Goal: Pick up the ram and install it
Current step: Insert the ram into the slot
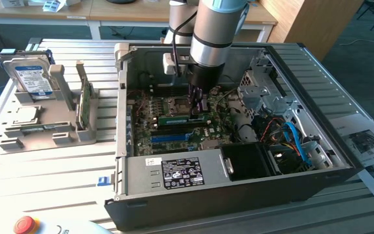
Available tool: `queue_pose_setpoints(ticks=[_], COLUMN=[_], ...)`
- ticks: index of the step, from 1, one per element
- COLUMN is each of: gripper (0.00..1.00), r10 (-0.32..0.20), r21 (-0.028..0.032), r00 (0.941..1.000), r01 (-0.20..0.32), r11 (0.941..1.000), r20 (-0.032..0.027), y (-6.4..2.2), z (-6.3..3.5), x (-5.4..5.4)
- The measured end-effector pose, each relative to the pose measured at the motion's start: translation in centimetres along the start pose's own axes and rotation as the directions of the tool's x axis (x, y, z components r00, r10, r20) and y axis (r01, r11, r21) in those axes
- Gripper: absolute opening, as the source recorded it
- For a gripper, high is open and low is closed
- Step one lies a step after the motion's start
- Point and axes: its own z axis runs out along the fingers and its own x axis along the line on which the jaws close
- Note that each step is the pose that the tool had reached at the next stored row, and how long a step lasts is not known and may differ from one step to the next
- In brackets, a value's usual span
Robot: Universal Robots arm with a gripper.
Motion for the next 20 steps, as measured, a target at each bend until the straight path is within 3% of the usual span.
queue_pose_setpoints(ticks=[20], gripper=[0.12], r10=[0.008], r21=[0.0026], r00=[1.0000], r01=[-0.008], r11=[1.0000], r20=[0.0024], y=[0.00], z=[-0.01], x=[0.00])
